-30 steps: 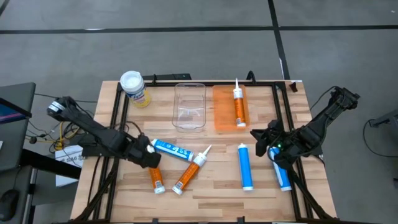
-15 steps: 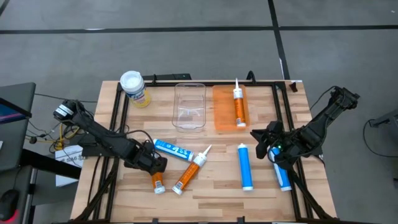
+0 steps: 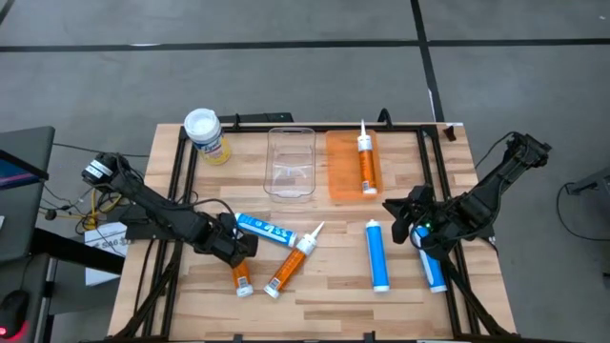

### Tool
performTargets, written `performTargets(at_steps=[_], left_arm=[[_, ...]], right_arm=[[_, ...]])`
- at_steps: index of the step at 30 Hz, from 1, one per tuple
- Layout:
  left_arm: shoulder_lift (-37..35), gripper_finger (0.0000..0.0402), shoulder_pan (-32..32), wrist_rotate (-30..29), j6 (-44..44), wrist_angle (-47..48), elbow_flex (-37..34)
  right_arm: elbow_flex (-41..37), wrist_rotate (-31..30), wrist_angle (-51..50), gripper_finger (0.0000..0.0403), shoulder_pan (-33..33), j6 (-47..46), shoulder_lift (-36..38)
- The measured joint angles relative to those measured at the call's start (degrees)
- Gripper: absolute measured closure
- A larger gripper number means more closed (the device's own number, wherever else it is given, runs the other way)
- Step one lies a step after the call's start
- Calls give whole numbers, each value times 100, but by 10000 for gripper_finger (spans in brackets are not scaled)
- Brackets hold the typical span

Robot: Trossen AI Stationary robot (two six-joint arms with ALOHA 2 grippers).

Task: Pick & place silicon tubes, Sealant and Lysol wipes
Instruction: Put the left orange sealant into the orange bin

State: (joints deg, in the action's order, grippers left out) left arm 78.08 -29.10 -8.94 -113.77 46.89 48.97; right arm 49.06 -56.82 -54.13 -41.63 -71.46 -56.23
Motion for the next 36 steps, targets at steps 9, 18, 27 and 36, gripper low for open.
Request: performTargets(at_steps=[9, 18, 27, 36], left_arm=[[588, 68, -28, 424, -430, -125, -4], [1421, 68, -26, 737, -440, -620, -4], [1797, 85, -20, 1042, -653, -813, 25], [1623, 206, -23, 1211, -936, -793, 1]], right_arm=[[0, -13, 61, 349, 0, 11, -2], [0, -13, 107, 349, 2, 138, -2], [0, -11, 225, 349, 2, 142, -2], [0, -11, 247, 349, 2, 142, -2]])
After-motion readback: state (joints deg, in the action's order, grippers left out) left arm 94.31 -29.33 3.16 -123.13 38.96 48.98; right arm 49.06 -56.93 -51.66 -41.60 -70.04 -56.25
